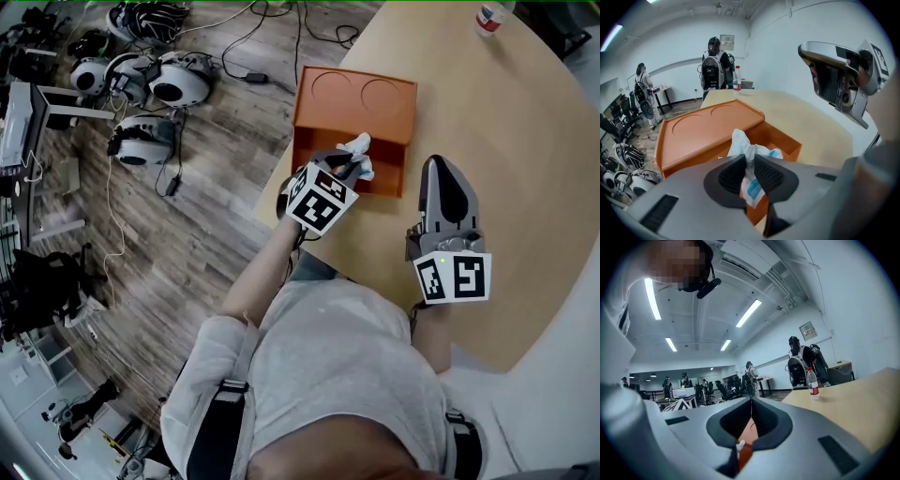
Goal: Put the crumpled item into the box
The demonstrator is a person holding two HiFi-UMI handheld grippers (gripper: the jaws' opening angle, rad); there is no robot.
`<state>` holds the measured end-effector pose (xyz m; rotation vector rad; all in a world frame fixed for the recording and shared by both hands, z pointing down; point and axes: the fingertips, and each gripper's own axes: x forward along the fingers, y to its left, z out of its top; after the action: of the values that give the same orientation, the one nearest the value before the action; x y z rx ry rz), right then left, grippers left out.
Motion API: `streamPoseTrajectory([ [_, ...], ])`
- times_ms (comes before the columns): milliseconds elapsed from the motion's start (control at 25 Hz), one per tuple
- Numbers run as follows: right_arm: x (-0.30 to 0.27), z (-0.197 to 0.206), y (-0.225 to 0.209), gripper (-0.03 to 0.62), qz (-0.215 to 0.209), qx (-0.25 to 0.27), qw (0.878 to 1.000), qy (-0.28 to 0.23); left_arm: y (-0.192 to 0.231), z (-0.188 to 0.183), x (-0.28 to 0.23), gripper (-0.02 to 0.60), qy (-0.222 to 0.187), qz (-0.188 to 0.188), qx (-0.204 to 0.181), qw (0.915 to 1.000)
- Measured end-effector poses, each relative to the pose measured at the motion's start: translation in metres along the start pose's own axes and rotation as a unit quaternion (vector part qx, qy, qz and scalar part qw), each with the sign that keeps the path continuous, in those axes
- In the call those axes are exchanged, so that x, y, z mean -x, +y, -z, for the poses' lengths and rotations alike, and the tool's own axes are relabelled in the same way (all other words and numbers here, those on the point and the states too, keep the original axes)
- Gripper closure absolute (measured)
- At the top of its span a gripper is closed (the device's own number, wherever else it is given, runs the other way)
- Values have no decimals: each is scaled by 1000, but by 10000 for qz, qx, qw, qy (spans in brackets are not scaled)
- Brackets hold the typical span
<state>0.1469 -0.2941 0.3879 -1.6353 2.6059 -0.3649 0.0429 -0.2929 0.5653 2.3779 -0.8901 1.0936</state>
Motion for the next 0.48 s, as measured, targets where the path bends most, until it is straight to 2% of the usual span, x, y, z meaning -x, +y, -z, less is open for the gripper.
streamPoseTrajectory([
  [320, -3, 4, -6, 583, 33, -49, 10000, 52, 0, 9, -17, 520, 501, 124, -156, 9985],
  [480, -4, 5, -6, 583, 51, -57, 9999, 71, 3, 10, -21, 520, 533, 142, -99, 9984],
])
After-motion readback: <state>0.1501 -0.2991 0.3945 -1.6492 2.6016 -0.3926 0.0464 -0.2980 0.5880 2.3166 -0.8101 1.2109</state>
